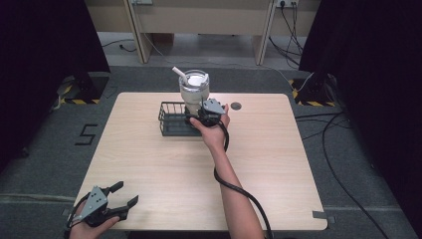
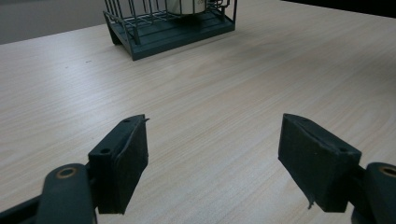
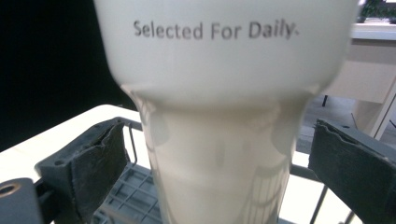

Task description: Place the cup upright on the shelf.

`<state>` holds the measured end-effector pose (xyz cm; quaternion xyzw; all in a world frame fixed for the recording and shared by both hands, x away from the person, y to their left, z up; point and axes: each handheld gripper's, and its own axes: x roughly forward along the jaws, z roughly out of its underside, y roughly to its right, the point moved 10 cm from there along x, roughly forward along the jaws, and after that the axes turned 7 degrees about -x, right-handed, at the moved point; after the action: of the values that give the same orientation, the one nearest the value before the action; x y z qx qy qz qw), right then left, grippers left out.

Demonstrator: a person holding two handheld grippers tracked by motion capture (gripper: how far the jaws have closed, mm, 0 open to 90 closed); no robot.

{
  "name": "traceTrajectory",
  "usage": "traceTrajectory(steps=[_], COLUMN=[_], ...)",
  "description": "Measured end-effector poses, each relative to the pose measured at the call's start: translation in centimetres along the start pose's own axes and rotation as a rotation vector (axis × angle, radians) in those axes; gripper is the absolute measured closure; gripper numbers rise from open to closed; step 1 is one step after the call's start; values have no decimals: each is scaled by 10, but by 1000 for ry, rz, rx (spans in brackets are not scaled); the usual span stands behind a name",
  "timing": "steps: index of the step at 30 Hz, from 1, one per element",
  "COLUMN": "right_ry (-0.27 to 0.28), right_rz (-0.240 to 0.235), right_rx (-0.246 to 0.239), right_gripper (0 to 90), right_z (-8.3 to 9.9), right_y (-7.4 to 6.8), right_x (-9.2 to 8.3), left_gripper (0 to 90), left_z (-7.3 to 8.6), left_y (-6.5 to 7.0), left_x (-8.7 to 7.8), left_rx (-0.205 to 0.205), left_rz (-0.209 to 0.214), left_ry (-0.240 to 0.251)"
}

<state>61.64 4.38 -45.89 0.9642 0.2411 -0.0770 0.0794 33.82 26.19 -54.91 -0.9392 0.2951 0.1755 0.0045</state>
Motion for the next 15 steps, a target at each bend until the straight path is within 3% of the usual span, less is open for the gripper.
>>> traceTrajectory(steps=[4,15], right_ry=[-8,-26], right_rz=[-1,-1], right_rx=[9,-25], right_gripper=[49,64], right_z=[7,13], right_y=[1,11], right_x=[-8,-35], left_gripper=[237,237], left_z=[-1,-1], left_y=[1,2], left_x=[0,0], left_rx=[3,12], left_rz=[1,0], left_ry=[5,0])
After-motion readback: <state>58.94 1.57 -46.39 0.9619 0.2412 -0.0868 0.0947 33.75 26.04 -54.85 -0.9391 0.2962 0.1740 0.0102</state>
